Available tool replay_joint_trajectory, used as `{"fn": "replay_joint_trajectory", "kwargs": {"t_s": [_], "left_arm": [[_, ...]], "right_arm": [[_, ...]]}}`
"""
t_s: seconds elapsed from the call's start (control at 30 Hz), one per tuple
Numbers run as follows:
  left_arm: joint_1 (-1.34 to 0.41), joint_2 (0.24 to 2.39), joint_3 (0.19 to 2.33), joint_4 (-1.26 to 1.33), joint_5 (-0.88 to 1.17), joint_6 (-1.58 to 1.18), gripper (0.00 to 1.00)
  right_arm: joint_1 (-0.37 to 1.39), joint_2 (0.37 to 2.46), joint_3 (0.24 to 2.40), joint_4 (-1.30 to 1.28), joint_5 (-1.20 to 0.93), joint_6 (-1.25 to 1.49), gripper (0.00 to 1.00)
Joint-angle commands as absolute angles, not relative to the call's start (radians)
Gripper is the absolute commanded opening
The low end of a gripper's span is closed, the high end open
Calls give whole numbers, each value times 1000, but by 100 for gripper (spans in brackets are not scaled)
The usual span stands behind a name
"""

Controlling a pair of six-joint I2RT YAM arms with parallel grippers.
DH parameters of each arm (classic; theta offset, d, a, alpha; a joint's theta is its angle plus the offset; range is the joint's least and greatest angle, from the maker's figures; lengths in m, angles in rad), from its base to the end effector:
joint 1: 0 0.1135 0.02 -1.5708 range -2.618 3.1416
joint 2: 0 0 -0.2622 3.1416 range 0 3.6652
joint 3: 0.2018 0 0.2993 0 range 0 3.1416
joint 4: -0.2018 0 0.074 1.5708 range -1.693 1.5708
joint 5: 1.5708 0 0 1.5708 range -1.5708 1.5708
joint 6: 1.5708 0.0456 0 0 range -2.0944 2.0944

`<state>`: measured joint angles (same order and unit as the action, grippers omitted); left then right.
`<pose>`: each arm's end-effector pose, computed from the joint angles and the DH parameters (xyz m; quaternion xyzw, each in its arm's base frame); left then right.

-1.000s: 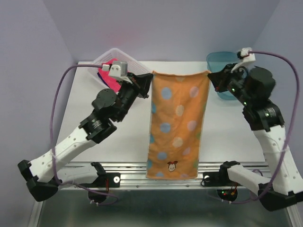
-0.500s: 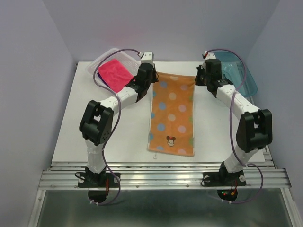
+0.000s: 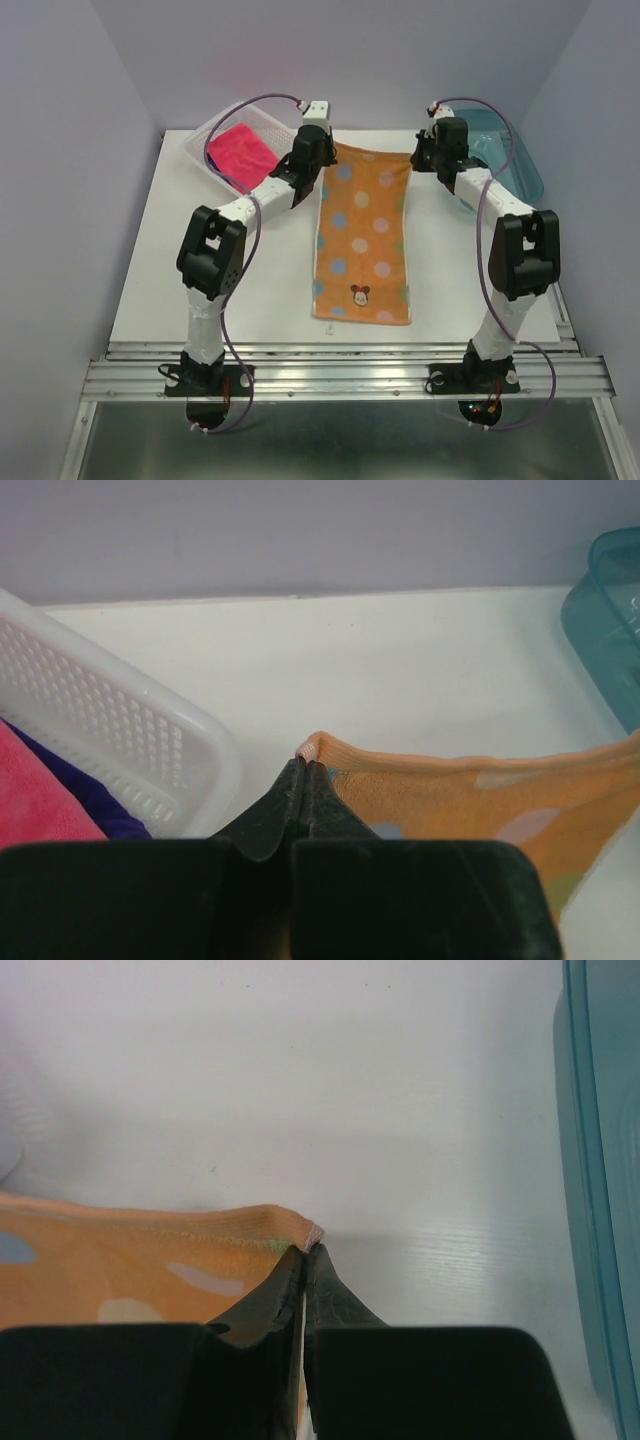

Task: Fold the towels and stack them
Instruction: Flatten out the crumpled towel, then fold the towel

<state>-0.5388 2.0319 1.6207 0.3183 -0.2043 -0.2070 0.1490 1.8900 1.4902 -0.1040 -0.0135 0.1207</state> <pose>0.4747 -0.2730 0.2751 0.0537 0.7366 -0.1739 0.6514 0.4948 0.0749 0.2458 -0.0156 0.8609 0.0741 0.5031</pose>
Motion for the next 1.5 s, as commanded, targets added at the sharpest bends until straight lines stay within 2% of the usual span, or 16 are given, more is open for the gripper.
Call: {"fn": "replay_joint_trajectory", "kwargs": {"t_s": [0.0,0.47,0.73,1.1,1.47], "left_arm": [[-525,1907,1522,394,-198,-216,0],[-595,1554,1003,529,-186,-344,0],[-669,1362,746,577,-227,-414,0],[-741,1192,540,583,-296,-505,0],[-804,1092,439,572,-296,-590,0]], "right_arm": [[132,1757,1442,-77,-115,120,1],[155,1419,1002,-107,-264,259,1],[179,1235,870,-176,-248,310,1],[204,1037,694,-213,-337,368,1],[206,927,640,-299,-348,387,1]]}}
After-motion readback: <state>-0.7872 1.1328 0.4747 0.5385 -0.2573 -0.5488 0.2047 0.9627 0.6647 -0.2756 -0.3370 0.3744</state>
